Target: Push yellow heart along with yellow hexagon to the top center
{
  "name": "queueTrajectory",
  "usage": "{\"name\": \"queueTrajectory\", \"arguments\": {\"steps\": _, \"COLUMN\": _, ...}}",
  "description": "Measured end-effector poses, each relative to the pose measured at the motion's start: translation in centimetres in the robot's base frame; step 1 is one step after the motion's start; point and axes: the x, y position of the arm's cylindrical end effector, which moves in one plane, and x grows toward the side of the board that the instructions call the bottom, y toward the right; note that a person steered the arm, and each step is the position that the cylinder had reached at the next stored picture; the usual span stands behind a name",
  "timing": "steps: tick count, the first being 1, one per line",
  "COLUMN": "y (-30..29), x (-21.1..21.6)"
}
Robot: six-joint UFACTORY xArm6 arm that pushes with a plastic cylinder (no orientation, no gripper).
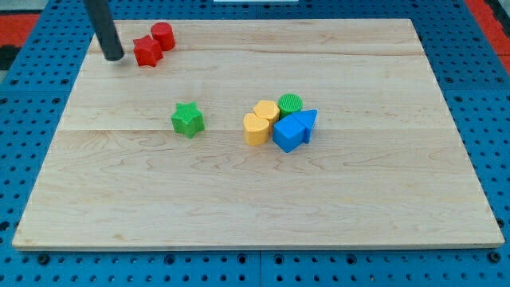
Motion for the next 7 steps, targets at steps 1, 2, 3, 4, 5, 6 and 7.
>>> {"name": "queueTrajectory", "arguments": {"steps": 1, "y": -2.9, "x": 0.1}}
{"name": "queueTrajectory", "arguments": {"steps": 2, "y": -4.6, "x": -0.8}}
{"name": "queueTrajectory", "arguments": {"steps": 3, "y": -4.6, "x": -1.2}}
{"name": "queueTrajectory", "arguments": {"steps": 4, "y": -2.9, "x": 0.9}}
{"name": "queueTrajectory", "arguments": {"steps": 5, "y": -1.2, "x": 3.8}}
{"name": "queueTrajectory", "arguments": {"steps": 6, "y": 2.5, "x": 7.9}}
{"name": "queueTrajectory", "arguments": {"steps": 7, "y": 3.0, "x": 12.4}}
